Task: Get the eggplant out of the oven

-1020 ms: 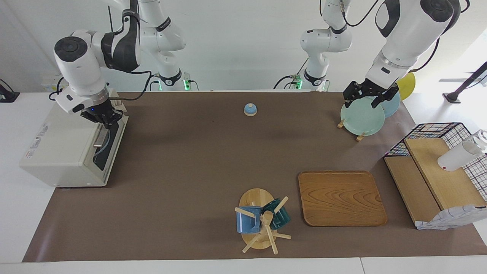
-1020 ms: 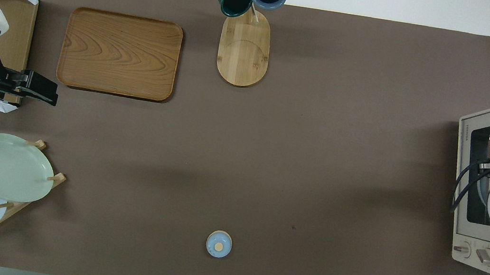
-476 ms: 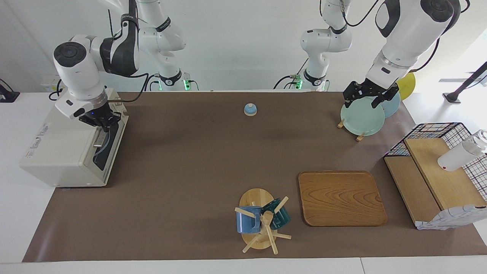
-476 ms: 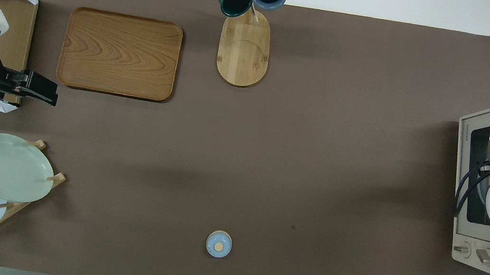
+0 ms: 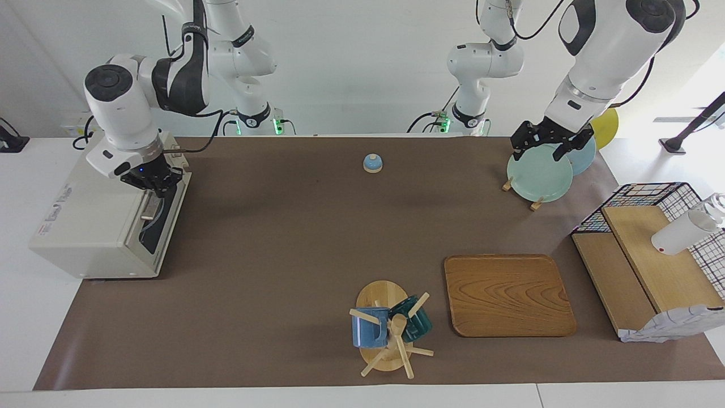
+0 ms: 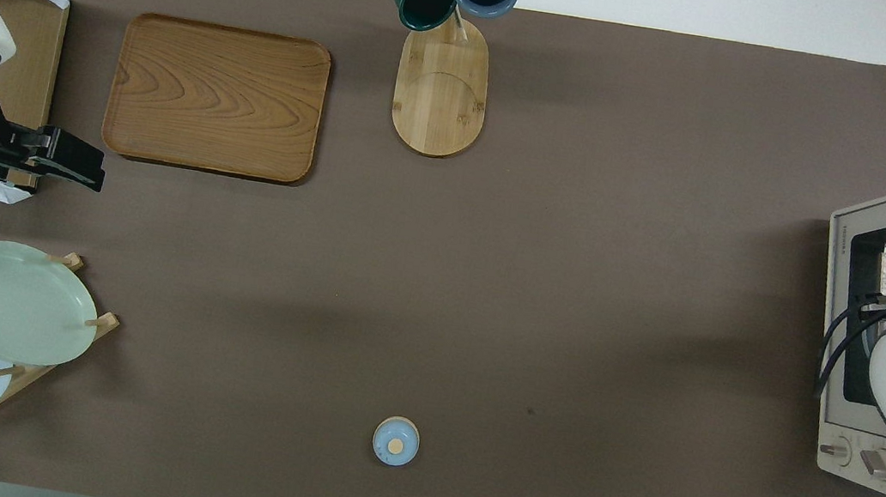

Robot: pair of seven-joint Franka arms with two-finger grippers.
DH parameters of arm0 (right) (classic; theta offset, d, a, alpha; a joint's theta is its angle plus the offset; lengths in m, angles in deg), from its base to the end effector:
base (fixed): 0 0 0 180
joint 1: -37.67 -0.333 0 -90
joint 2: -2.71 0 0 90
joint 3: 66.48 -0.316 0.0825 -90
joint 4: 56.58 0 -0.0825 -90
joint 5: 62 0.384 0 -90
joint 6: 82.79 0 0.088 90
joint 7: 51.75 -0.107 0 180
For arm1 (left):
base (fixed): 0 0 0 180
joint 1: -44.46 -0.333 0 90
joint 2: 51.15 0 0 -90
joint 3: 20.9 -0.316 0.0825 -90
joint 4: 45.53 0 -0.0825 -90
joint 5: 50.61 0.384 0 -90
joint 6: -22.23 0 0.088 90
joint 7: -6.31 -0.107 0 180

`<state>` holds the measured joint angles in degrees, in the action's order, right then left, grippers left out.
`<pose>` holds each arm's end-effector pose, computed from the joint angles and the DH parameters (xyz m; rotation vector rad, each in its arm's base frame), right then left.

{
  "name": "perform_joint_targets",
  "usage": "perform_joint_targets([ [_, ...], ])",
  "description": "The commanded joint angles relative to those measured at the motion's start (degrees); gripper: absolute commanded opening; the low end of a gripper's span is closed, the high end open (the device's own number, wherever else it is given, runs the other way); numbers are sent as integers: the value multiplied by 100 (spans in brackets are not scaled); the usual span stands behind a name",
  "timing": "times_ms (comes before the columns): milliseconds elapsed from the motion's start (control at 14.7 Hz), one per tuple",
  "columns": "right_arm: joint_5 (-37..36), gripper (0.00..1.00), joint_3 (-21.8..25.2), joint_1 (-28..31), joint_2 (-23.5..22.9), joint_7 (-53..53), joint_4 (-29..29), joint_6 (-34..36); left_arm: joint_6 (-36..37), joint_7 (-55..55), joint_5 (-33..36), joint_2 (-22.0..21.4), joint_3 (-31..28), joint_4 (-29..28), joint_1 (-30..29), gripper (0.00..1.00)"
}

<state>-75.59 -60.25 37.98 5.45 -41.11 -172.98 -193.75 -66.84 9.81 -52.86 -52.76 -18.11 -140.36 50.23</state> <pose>0.5304 -0.0776 0.4645 2.9249 0.2378 -0.1155 0.5349 -0.0852 0.5990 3.1063 -0.1359 -0.1183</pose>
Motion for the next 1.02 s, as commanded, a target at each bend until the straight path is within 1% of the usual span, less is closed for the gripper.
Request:
perform_joint_targets([
  [0, 5, 0, -34, 13, -45, -35, -330, -495, -14, 28, -92, -76, -15, -26, -14, 100],
  [204, 251, 0, -35, -188, -203, -88, -523, -988, -14, 28, -92, -76, -15, -26, -14, 100],
  [408, 251, 0, -35, -435, -388, -518, -524, -1164, -14, 28, -92, -76, -15, -26, -14, 100],
  [544, 347, 0, -35, -444, -546, -615, -541, -1374, -14, 28, -92, -76, -15, -26, -14, 100],
  [816, 400, 0, -35, -558, -599, -712, -989, -2059, -14, 28, -92, -76, -15, -26, -14, 100],
  [952, 400, 0, -35, -593, -687, -835, -1033, -2193, -14, 28, -92, -76, -15, -35, -14, 100],
])
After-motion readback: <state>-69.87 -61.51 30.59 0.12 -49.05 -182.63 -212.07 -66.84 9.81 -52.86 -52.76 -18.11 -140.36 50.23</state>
